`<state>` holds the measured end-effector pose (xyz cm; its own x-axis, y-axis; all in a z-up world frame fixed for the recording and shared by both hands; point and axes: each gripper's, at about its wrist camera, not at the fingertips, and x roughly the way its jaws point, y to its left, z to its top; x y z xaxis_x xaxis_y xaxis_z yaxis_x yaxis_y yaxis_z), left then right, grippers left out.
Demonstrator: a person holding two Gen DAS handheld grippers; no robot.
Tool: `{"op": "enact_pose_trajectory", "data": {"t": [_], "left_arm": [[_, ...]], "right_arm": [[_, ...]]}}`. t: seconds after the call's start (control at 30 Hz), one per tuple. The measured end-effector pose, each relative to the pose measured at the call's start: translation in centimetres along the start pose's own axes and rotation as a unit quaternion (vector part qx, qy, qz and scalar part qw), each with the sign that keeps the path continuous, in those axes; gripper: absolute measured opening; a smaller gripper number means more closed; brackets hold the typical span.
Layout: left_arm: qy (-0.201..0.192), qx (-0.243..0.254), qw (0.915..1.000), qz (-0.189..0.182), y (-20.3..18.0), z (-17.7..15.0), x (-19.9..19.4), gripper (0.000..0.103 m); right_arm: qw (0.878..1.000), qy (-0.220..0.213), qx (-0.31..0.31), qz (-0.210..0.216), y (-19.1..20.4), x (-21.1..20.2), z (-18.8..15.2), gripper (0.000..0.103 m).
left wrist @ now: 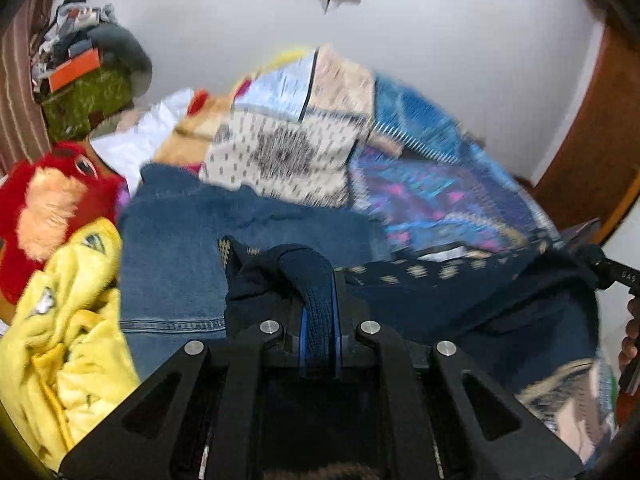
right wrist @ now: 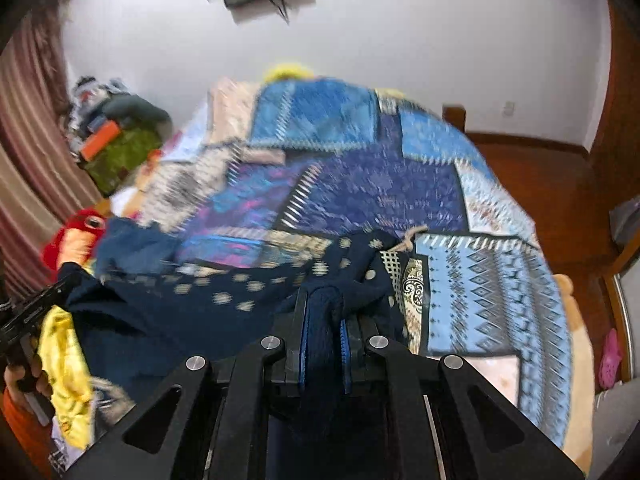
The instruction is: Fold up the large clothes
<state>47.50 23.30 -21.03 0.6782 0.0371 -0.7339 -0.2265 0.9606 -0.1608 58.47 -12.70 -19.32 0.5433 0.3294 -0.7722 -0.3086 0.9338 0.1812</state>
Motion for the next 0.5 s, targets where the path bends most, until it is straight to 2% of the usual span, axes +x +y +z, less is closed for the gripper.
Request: {"op": "enact_pose_trajectory", "data": {"t": [0.13,0.2,0.37,0.5], "left_arm": [[0.033,-0.01,0.9994,0.003,1.1,-0.8,4.5,0.013],[0.041,-0.011,0.9991,-0.004,1.4,-0.9,5.2,0.015],[0.067,0.022,0.9975,0.002,1.0,0.0,5.2,0.016],[0.099,0.02,0.9949,0.005,0.9,1.2,5.0,0.016]], "right_arm": [[0.999,0.016,0.024,0.034,-2.0,2.9,-0.3,0.009],[0.996,0.023,0.043,0.076,-3.6,2.6,0.0,0.009],[0.994,0.024,0.028,0.101,-4.9,-0.6,1.1,0.009],[0.995,-0.009,0.025,0.101,-4.6,-4.5,2.1,0.01]]}}
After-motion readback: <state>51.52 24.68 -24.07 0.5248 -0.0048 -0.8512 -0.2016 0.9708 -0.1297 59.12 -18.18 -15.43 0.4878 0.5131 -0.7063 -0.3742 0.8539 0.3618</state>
